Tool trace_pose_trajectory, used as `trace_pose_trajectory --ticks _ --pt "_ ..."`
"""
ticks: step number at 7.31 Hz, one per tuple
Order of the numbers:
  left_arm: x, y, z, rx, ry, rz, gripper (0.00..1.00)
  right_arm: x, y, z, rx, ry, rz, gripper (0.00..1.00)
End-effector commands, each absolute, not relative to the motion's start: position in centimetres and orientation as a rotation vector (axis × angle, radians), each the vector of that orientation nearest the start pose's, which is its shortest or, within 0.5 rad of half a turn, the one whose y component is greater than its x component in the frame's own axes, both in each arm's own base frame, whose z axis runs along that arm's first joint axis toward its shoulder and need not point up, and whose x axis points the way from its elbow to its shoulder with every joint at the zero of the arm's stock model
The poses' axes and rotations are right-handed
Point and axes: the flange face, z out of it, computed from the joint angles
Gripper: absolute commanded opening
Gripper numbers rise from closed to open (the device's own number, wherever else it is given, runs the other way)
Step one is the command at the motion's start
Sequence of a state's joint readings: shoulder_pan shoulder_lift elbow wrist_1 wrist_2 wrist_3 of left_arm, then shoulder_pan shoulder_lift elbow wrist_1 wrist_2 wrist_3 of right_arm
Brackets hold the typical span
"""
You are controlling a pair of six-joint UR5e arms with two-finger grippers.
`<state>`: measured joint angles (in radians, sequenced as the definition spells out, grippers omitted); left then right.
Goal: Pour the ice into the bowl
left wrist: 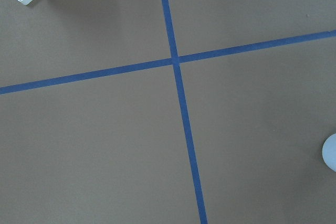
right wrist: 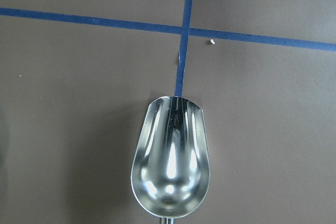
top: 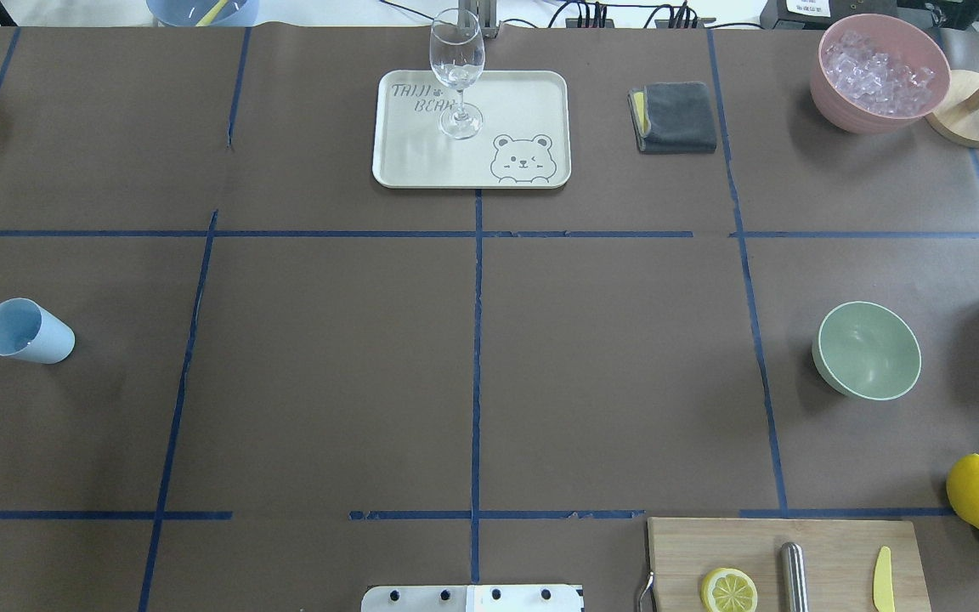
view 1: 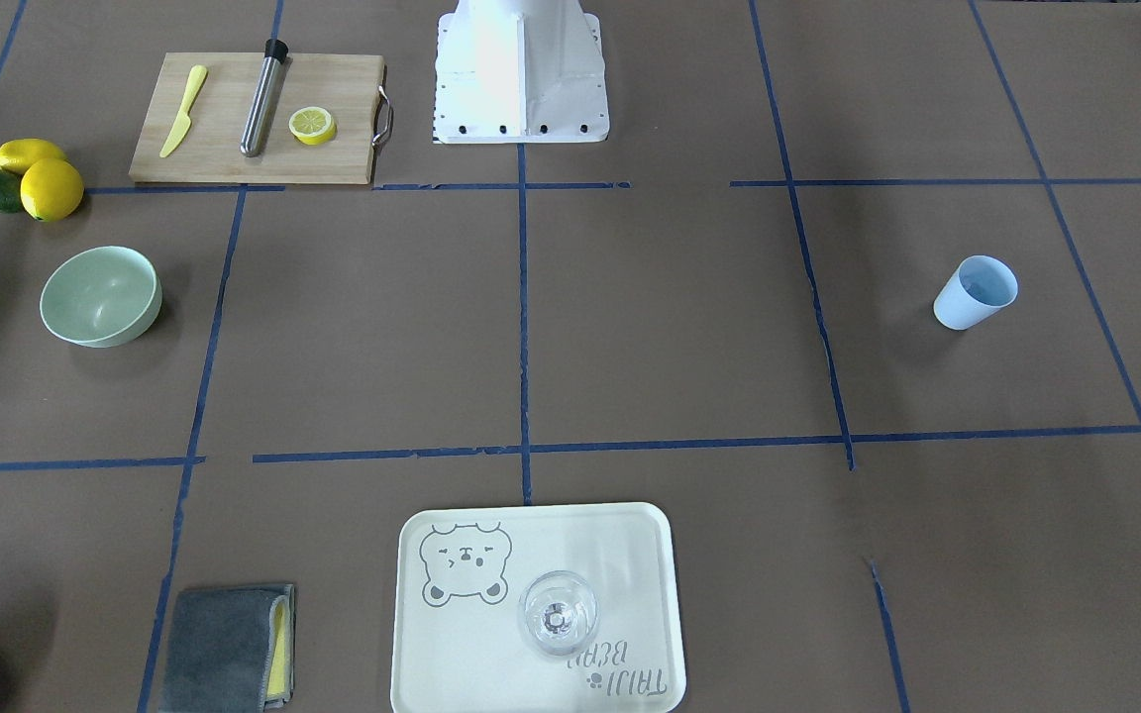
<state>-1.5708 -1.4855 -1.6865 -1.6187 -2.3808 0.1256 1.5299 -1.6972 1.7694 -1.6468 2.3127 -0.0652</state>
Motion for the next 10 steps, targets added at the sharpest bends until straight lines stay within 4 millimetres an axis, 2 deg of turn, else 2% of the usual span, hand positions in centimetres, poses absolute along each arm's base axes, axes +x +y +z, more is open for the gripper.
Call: trace_pose_trajectory --ticks 1,3,4,5,6,7,9,10 --pt "-6.1 -46.2 63.3 0.129 0.805 0.152 1.0 4.4 -44.5 62.1 0.019 -0.744 -0.111 1.0" --pt "-6.1 -46.2 63.2 0.132 0.805 0.154 1.0 4.1 -49.7 54.7 0.166 -0.735 -0.167 1.0" --pt "-6.1 -46.2 63.2 0.134 0.806 0.154 1.0 4.0 -50.5 53.4 0.19 -0.74 -0.176 1.0" --pt "-6.1 -46.3 63.1 0.136 0.806 0.155 1.0 4.0 -50.3 52.7 0.194 -0.745 -0.157 1.0" --pt "-6.1 -46.3 63.0 0.141 0.806 0.157 1.0 4.0 -49.9 52.8 0.194 -0.747 -0.159 1.0" --pt "-6.1 -46.3 62.9 0.143 0.806 0.159 1.0 2.4 -50.1 52.1 0.262 -0.748 -0.221 1.0" --pt "-6.1 -46.3 62.9 0.143 0.806 0.159 1.0 -5.8 -49.9 53.2 0.293 -0.786 -0.36 1.0" --pt "-6.1 -46.4 62.7 0.146 0.807 0.161 1.0 -8.5 -49.0 53.3 0.236 -0.809 -0.333 1.0"
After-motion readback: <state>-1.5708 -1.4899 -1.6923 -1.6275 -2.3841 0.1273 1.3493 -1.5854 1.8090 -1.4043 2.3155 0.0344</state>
